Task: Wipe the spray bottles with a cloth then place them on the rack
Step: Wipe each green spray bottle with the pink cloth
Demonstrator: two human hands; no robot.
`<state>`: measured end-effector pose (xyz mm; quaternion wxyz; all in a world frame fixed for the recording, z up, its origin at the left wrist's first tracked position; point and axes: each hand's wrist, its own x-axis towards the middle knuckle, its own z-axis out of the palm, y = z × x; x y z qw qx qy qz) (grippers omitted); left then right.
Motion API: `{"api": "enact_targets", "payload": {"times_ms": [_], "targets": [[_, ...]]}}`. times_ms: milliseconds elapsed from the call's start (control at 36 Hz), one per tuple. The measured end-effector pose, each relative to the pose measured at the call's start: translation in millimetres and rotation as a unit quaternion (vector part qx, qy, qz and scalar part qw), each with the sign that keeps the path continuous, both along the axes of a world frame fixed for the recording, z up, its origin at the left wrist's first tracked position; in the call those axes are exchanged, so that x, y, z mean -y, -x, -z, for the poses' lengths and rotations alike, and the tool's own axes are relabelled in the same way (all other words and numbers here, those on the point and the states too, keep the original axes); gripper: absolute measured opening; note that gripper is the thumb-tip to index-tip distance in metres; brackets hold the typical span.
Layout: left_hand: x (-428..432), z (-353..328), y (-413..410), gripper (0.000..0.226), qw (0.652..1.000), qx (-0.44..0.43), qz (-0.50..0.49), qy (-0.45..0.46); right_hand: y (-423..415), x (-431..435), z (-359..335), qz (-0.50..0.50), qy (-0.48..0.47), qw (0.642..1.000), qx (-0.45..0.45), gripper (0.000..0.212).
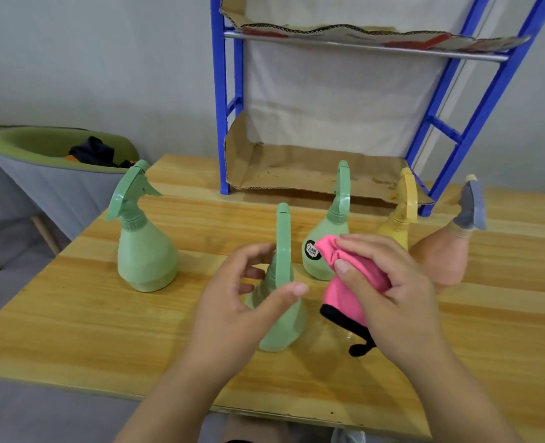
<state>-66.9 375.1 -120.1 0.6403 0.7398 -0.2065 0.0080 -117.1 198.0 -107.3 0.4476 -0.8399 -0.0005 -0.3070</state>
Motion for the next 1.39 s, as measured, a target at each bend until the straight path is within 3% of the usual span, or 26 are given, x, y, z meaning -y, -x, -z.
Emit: {"api": "enact_targets", "payload": {"times_ms": [167,361,667,889,1167,1278,1389], "targets": [[-2.8,-3.2,-2.4,0.045,1.0,0.024,-0.016,-0.004,5.0,-2.8,3.8,-0.008,-0.025,1.0,0.006,0.026],[-14.8,-1.4,-13.4,0.03,0.996,-0.007,0.003,0.087,6.2,-13.6,12.1,-0.01,-0.04,0.999,0.013,0.026],[-20.9,7.8,-14.1,0.032,0.993,-0.002,-0.005,0.117,-8.1,-28.6,9.4,0.036,-0.078,0.994,0.064,0.027],[-20.7,6.7,-14.7,0.022,0.993,-0.012,0.003,0.115,-28.1,-45.5,13.5,0.034,-0.025,0.991,0.131,0.021],[-24.9,7.1,-16.6,0.046,0.992,-0.016,0.03,0.123,-26.7,-55.3,27.4,-0.029,0.098,0.975,0.198,0.011],[-20.5,5.4,-14.2,0.025,0.989,-0.015,0.029,0.141,-28.7,-51.4,24.6,0.016,0.05,0.984,0.172,0.013],[-18.9,5.2,-13.0,0.024,0.988,-0.016,0.033,0.149,-26.1,-55.3,28.7,0.009,0.037,0.986,0.162,0.013]]}}
